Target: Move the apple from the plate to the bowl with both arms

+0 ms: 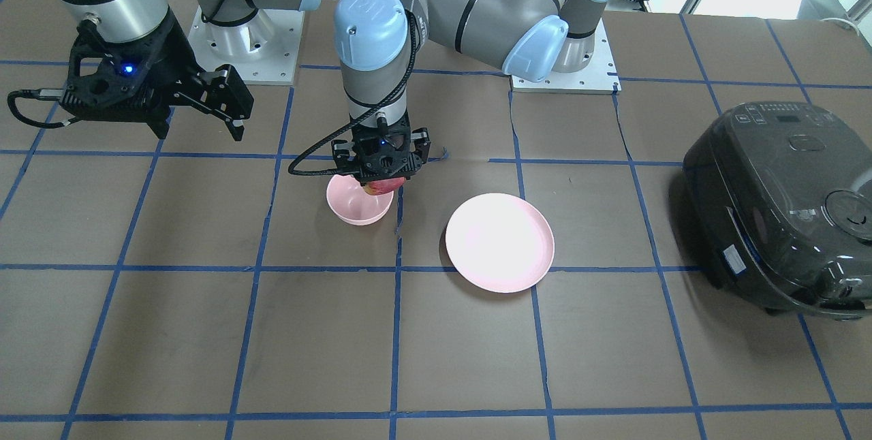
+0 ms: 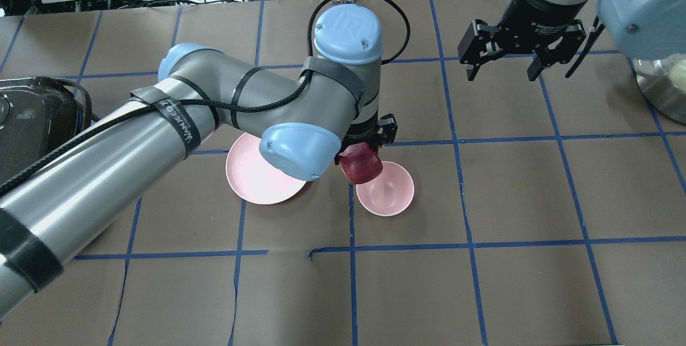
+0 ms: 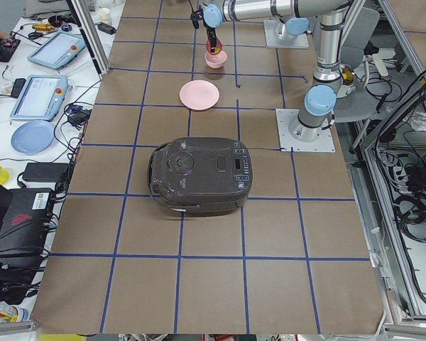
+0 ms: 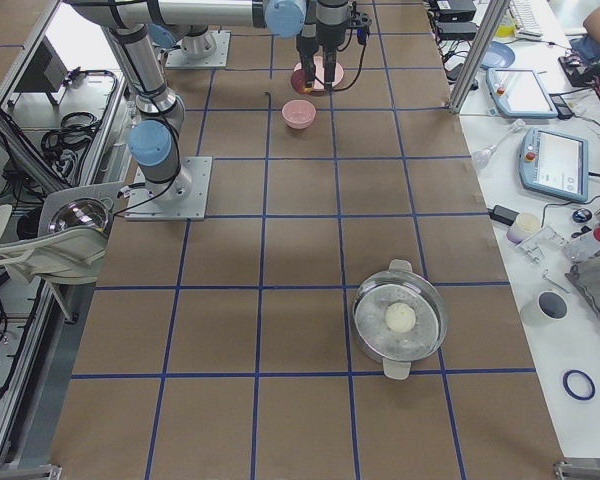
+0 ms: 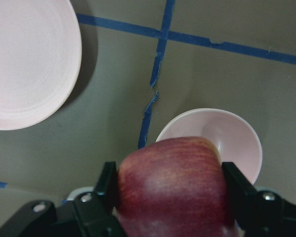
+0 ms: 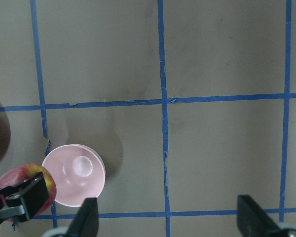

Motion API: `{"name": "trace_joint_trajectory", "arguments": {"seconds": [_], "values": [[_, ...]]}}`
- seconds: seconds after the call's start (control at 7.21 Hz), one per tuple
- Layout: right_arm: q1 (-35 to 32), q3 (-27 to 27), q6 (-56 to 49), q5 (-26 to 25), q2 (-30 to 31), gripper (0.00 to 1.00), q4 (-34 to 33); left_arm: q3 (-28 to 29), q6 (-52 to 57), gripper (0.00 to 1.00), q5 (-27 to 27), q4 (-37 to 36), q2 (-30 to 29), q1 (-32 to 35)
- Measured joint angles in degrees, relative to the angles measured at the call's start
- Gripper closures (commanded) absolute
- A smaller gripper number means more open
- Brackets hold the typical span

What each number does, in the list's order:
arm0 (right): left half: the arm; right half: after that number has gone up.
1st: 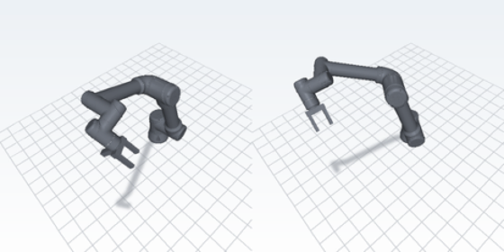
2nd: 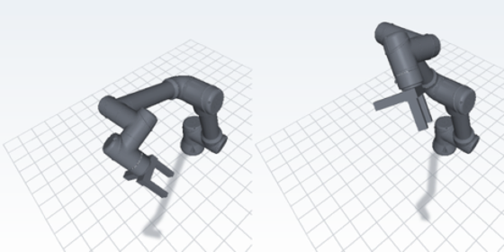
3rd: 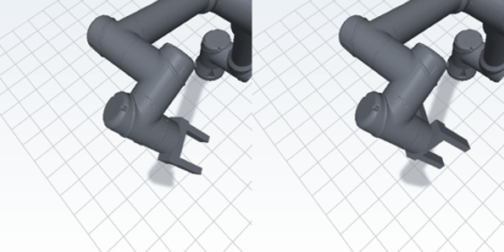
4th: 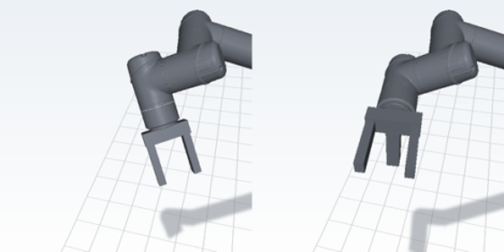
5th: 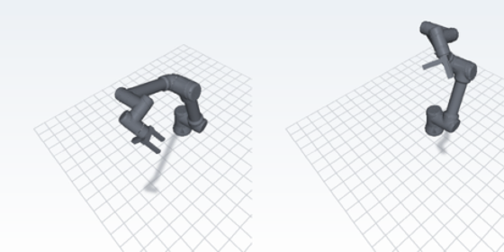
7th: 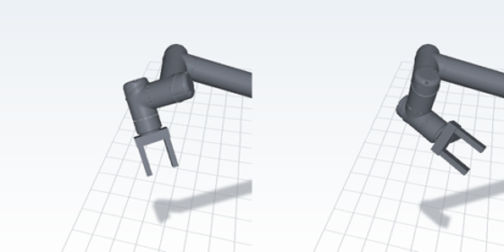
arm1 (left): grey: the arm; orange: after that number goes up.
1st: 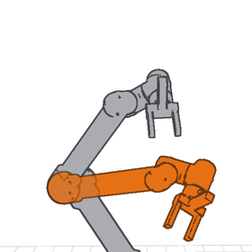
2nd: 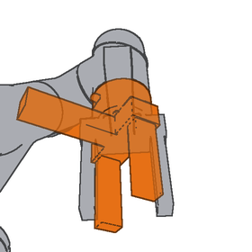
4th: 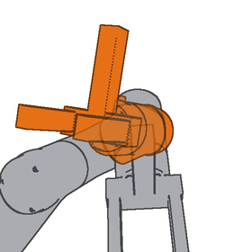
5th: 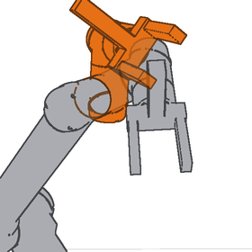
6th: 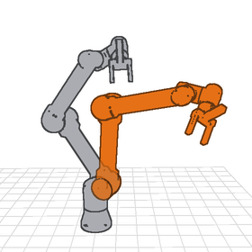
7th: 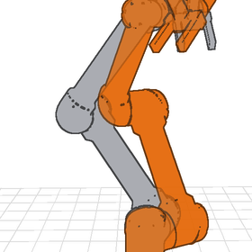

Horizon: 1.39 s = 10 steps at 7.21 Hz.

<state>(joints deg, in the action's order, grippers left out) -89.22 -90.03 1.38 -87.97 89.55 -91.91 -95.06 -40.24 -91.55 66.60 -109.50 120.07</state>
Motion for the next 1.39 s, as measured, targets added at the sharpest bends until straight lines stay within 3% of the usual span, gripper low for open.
{"name": "trace_joint_trajectory", "arguments": {"seconds": [0.42, 0.69, 0.83, 0.97, 1.11, 1.25, 1.39], "values": [[-0.20, -0.17, 0.02, 0.03, 0.53, 0.00, 0.24, -0.17, -0.92, 0.94, -0.43, -5.35, -3.82, 2.53], [-0.23, -0.35, 0.02, -0.06, 0.76, 0.00, 0.30, -1.36, 0.14, 0.82, -0.44, -8.10, -5.30, 3.14], [-0.21, -0.38, 0.02, -0.10, 0.76, 0.00, 0.32, -2.27, 0.39, 0.59, -0.44, -9.37, -5.49, 3.26], [-0.19, -0.40, 0.02, -0.15, 0.76, 0.00, 0.33, -2.88, 0.47, 0.27, -0.43, -9.97, -5.53, 3.29], [-0.21, -0.41, 0.02, -0.15, 0.81, 0.00, 0.35, -3.17, 0.57, 0.08, -0.43, -10.19, -5.43, 3.31], [-0.28, -0.48, 0.02, -0.10, 0.85, 0.00, 0.39, -3.27, 0.64, 0.00, -0.40, -10.29, -5.23, 3.32], [-0.38, -0.65, 0.02, -0.07, 0.95, 0.00, 0.40, -3.35, 1.13, 0.00, -0.39, -10.31, -4.82, 3.25]]}}
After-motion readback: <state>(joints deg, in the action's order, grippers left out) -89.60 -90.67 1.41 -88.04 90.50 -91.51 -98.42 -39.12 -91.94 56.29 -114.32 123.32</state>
